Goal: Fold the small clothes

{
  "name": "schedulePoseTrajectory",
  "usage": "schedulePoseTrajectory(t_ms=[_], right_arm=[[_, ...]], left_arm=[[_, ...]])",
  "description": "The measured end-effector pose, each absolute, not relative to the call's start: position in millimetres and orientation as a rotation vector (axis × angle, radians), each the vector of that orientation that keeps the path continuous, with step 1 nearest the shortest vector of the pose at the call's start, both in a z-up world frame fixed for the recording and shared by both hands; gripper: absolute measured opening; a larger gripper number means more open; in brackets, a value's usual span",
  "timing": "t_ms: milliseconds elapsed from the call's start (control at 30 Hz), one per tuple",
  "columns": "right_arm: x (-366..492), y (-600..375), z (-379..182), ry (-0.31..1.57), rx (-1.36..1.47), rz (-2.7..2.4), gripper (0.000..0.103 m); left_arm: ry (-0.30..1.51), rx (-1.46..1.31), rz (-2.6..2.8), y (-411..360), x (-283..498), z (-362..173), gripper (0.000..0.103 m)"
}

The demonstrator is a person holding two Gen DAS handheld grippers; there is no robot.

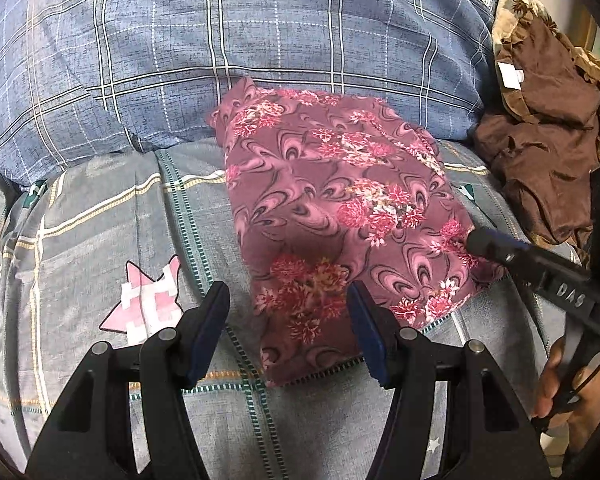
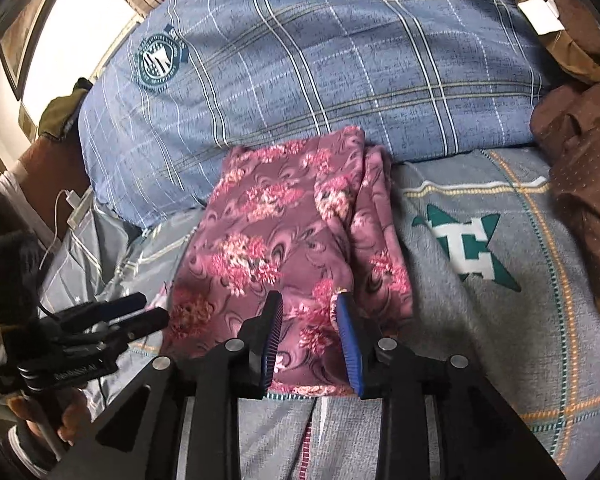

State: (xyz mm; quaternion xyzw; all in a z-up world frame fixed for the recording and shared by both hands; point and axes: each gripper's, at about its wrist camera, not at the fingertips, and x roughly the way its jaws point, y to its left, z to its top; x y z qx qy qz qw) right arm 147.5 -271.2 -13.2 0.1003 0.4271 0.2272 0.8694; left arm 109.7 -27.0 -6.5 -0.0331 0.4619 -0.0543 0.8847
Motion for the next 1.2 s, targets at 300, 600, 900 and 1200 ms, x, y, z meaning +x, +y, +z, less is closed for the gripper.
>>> schedulePoseTrajectory(t_ms=[300,600,900,1200], right_arm=[[174,-286,4,0.869,0.236,0.448,0.037],[263,-258,-24,1.032,0.267,0.421,0.041],[270,-271,-34,1.002,0.246,0.426,0.012],[301,-266,-14,0.916,0.283,0.418,0.044]], left_arm=[[1.038,-0.207,-0.104,12,155,-5,0.060],[1.260,-0.483,-0.129,45,250,-46,0.061],[1.218,-0.464,-0.144,38,255,-53,0.063],[1.189,-0.569,-0.164,53,278,-51,0.063]])
